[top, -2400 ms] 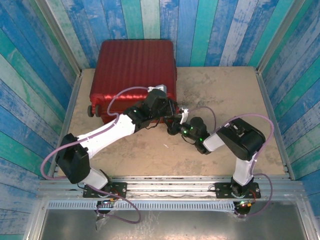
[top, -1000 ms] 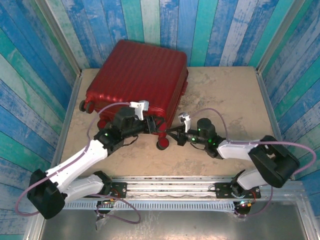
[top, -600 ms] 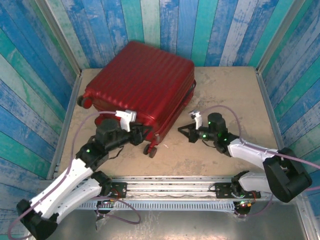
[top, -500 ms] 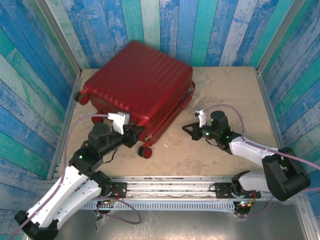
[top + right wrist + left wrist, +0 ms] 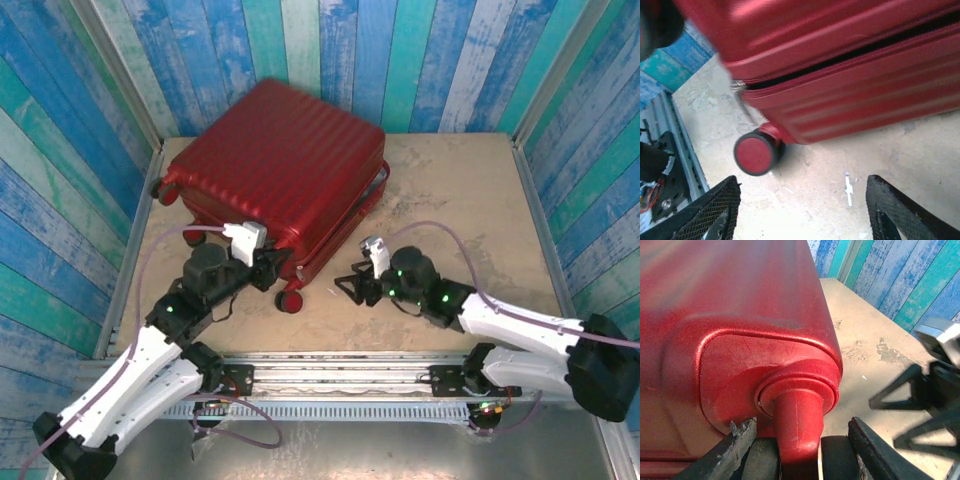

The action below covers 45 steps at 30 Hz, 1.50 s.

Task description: Pack the luggage

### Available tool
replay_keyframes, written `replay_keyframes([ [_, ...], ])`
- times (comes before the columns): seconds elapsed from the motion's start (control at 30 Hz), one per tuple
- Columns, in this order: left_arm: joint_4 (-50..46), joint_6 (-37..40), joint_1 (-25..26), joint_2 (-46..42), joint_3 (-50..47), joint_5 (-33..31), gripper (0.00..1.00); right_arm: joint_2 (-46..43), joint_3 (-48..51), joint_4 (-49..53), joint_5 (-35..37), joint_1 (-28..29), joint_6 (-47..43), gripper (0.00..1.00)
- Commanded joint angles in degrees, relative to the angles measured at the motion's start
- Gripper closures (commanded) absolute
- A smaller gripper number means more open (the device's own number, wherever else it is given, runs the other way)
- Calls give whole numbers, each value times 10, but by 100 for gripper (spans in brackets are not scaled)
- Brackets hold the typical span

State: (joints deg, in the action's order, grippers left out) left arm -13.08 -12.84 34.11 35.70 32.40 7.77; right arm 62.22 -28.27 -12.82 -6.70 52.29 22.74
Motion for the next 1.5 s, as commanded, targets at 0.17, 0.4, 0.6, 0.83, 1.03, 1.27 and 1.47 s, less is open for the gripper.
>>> replay_keyframes([
  [0.17, 206, -34, 2, 36, 22, 35, 100, 74, -62, 30, 365, 156, 63, 26],
  [0.4, 195, -43, 3, 15, 14, 34, 100, 212, -175, 37, 384, 172, 67, 21],
  [0.6, 190, -42, 3, 5, 13, 33, 100, 284, -240, 48, 393, 177, 72, 13],
  [0.83, 200, -46, 3, 3, 5, 37, 100, 372, -324, 122, 464, 186, 121, 18],
  [1.03, 183, -32, 3, -6, 2, 41, 100, 432, -395, 206, 544, 190, 123, 76],
  [1.27, 109, 40, 3, -50, 8, 46, 100, 353, -313, 159, 428, 142, 5, 99],
  [1.47, 50, 110, 3, -56, 11, 66, 100, 262, -211, 106, 277, 56, -35, 99],
])
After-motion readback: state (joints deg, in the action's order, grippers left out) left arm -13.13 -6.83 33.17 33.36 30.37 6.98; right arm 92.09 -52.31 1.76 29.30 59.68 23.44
